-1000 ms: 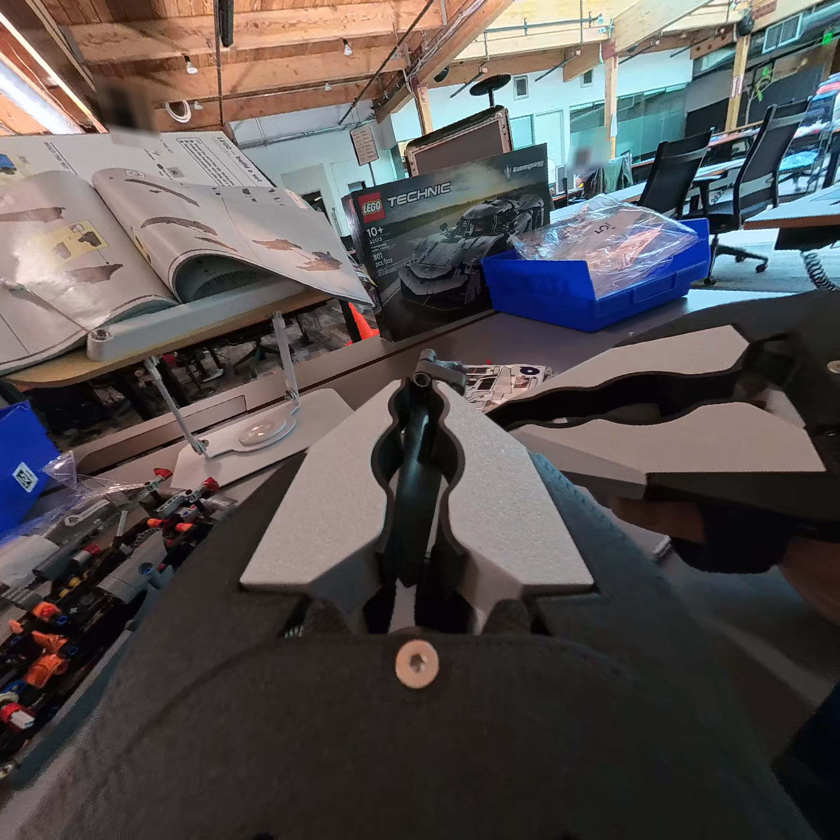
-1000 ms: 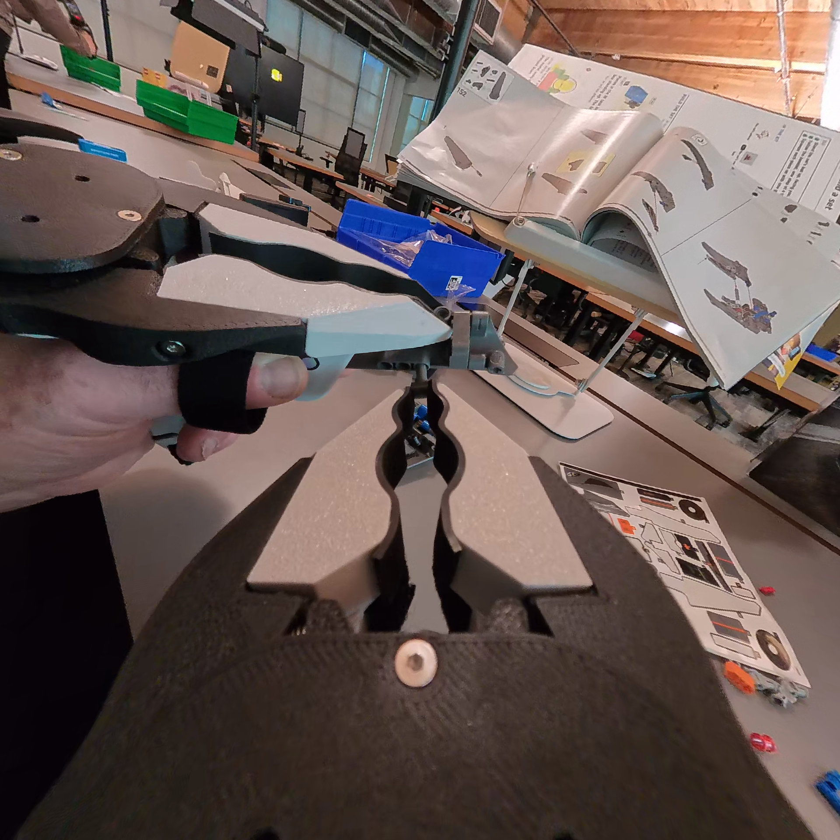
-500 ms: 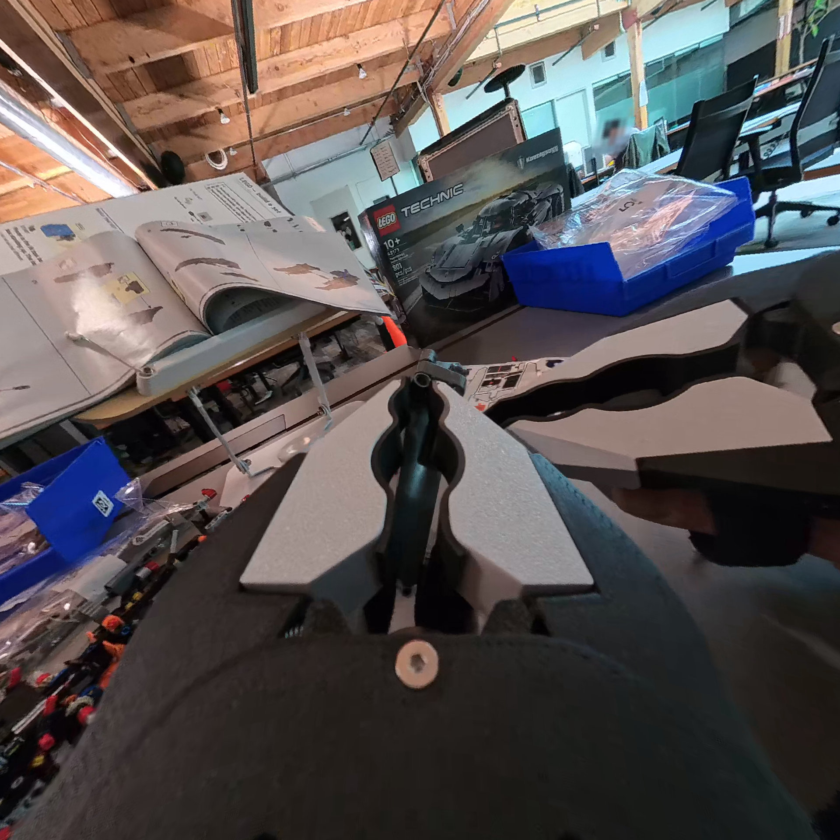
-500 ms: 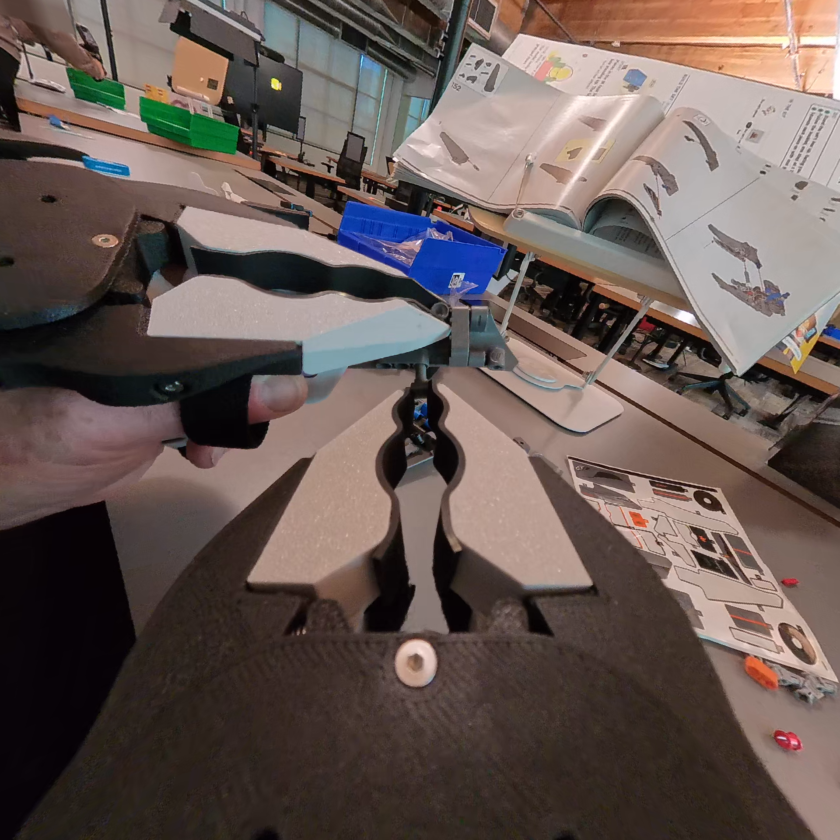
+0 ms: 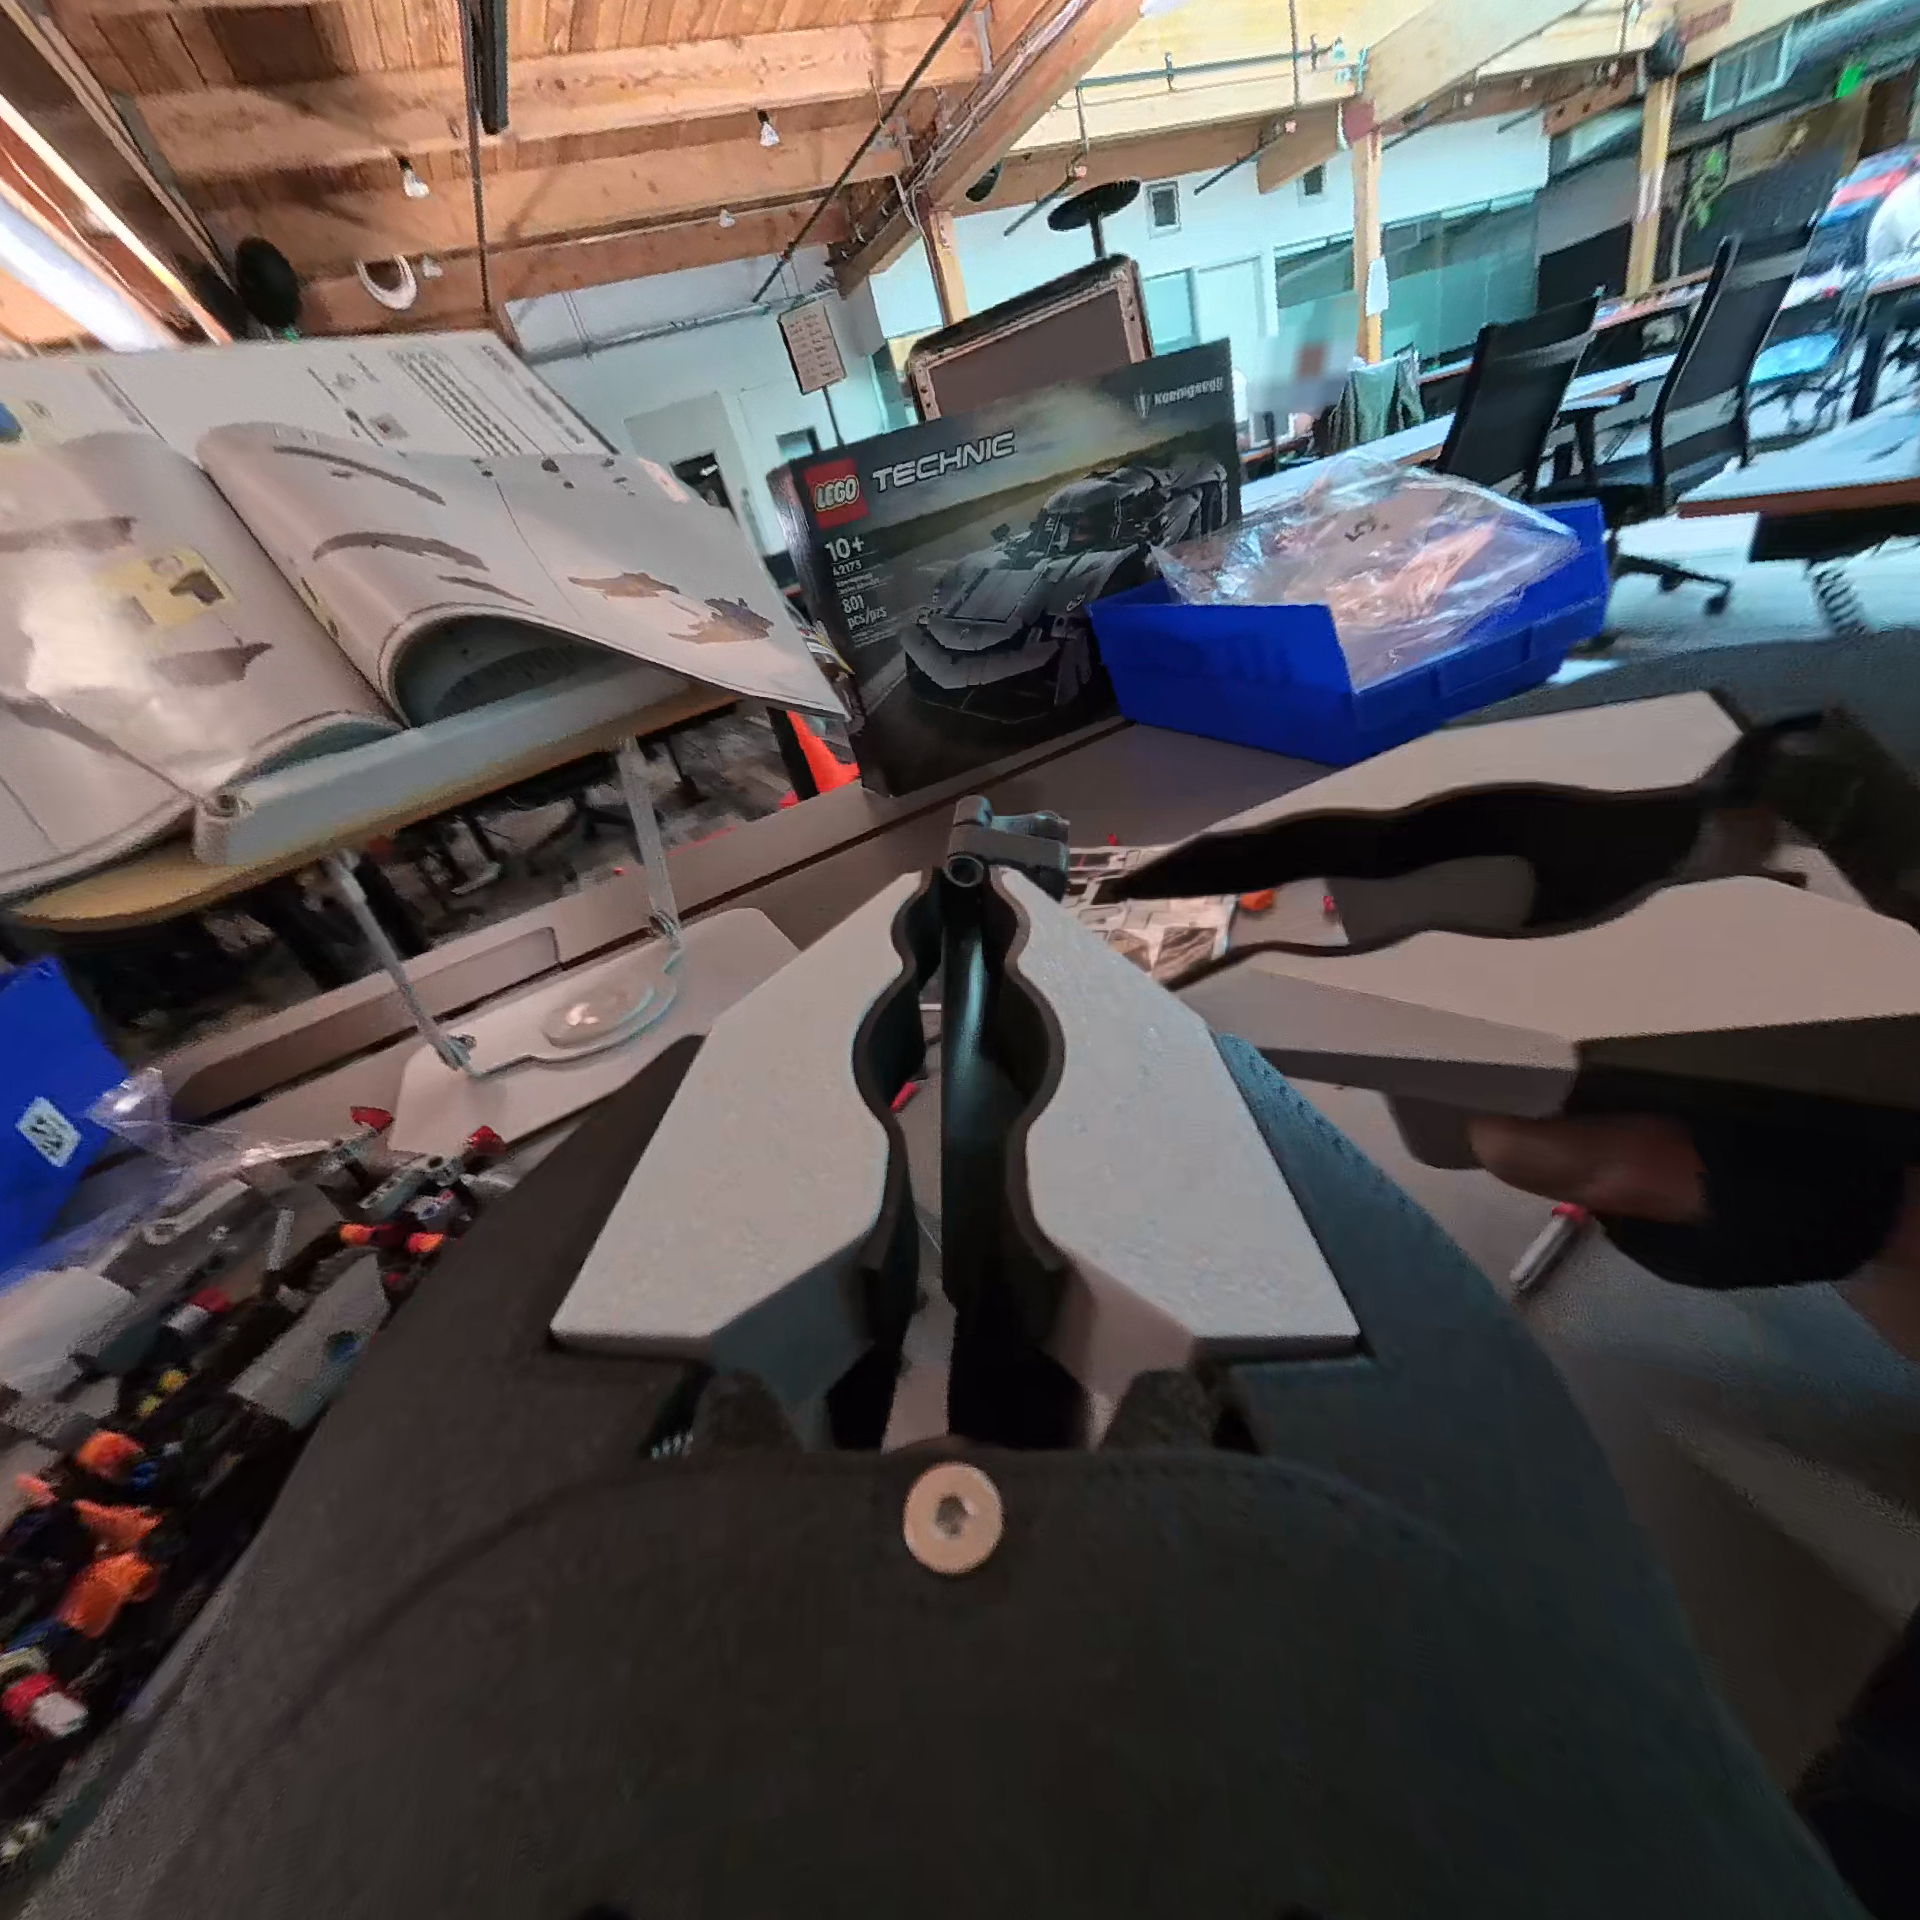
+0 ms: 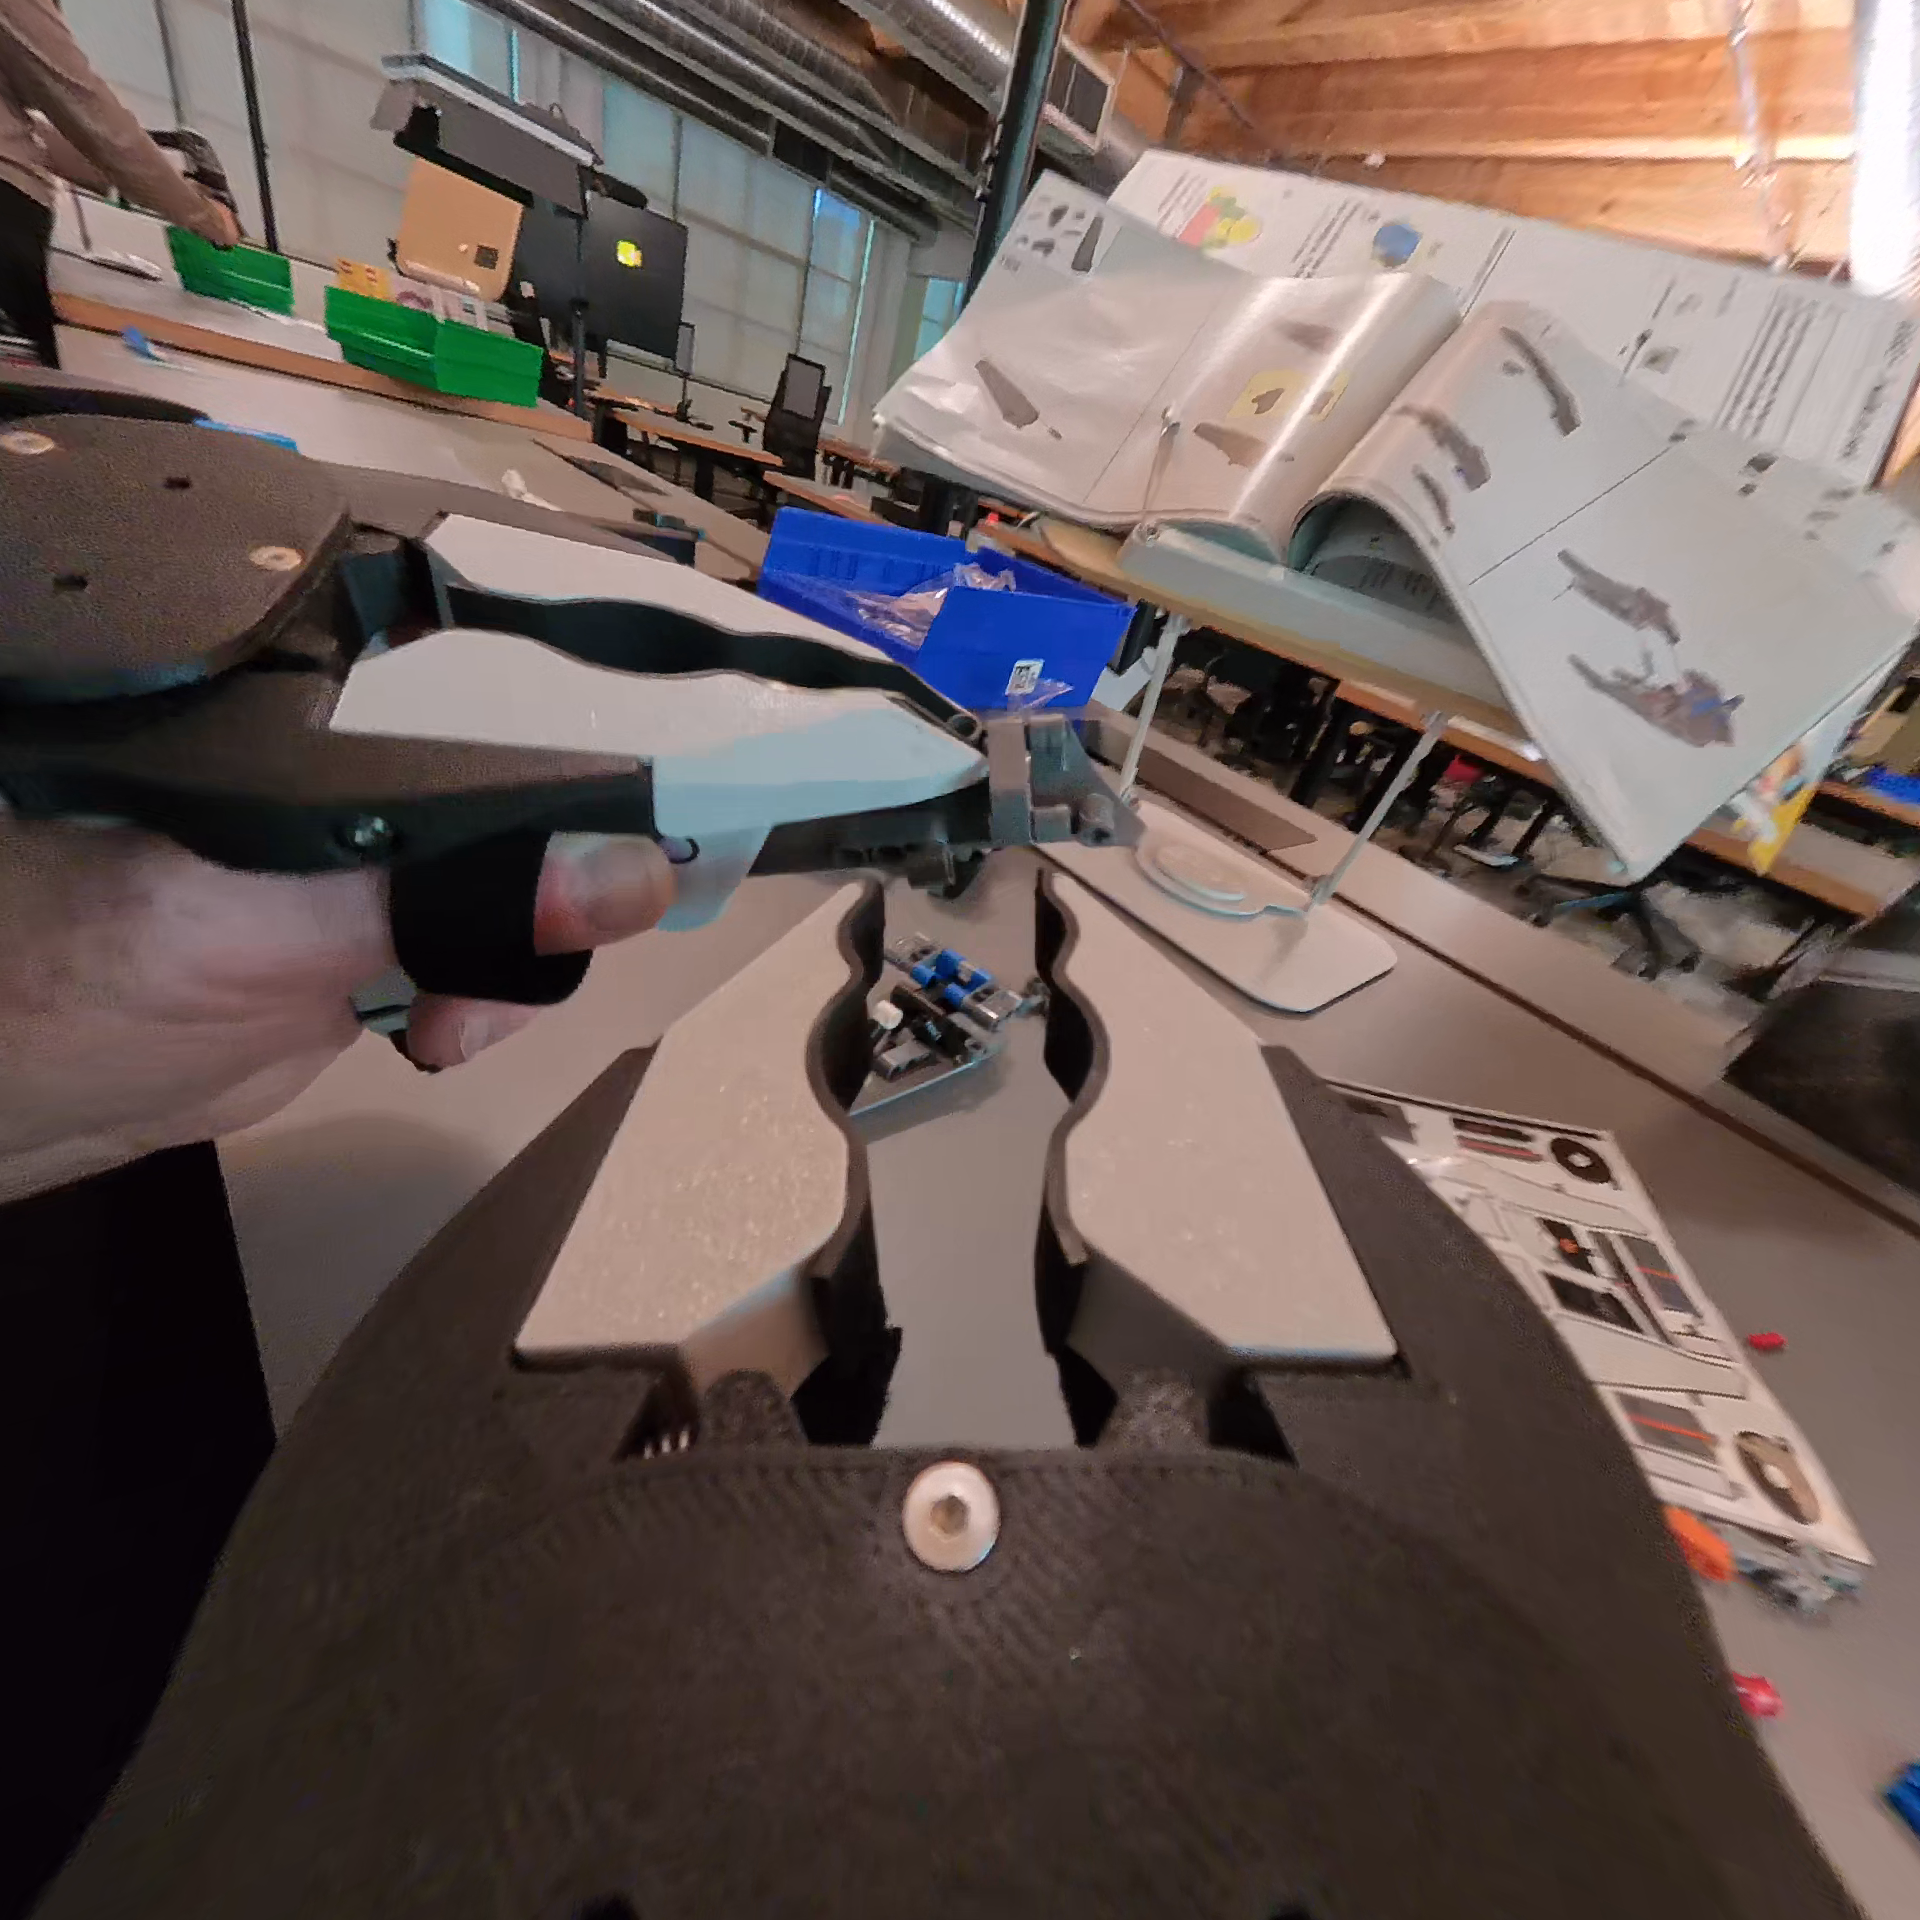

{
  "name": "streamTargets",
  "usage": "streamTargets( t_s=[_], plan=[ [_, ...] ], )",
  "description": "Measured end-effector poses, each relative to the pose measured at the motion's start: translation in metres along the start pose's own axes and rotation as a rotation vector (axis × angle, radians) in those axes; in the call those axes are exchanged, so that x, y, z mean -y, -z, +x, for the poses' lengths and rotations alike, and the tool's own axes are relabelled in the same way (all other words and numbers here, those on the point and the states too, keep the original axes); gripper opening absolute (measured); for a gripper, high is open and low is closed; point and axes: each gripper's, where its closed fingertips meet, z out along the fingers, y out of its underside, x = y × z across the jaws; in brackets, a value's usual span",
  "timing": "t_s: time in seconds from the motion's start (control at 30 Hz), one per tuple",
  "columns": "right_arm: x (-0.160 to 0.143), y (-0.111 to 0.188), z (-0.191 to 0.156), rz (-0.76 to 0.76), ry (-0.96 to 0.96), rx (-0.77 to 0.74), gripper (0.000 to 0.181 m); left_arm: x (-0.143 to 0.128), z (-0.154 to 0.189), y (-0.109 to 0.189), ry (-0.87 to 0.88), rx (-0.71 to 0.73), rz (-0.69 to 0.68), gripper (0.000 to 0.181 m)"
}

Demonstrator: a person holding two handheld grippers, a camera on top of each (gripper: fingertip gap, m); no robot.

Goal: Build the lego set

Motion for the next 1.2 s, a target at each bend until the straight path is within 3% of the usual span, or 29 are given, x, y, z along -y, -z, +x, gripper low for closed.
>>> streamTargets(
  t_s=[0.17, 0.27, 0.43, 0.57, 1.03, 1.2],
  plan=[
    [0.005, 0.014, -0.001, -0.016, 0.074, 0.027, 0.028, -0.003, -0.002, -0.001, 0.108, -0.086, -0.042, 0.004],
    [0.0, 0.021, 0.008, -0.083, 0.115, 0.013, 0.044, -0.006, 0.012, -0.004, 0.136, -0.157, -0.078, 0.004],
    [0.009, 0.047, 0.037, -0.091, 0.151, -0.06, 0.041, -0.029, 0.031, -0.017, 0.111, -0.253, -0.237, 0.004],
    [-0.004, 0.059, 0.056, -0.127, 0.137, -0.085, 0.039, -0.059, 0.057, -0.025, 0.046, -0.331, -0.389, 0.004],
    [-0.055, 0.061, 0.074, -0.219, 0.079, -0.088, 0.034, -0.117, 0.078, -0.055, -0.103, -0.334, -0.634, 0.005],
    [-0.055, 0.066, 0.081, -0.225, 0.073, -0.1, 0.035, -0.122, 0.076, -0.054, -0.066, -0.372, -0.666, 0.025]
  ],
)
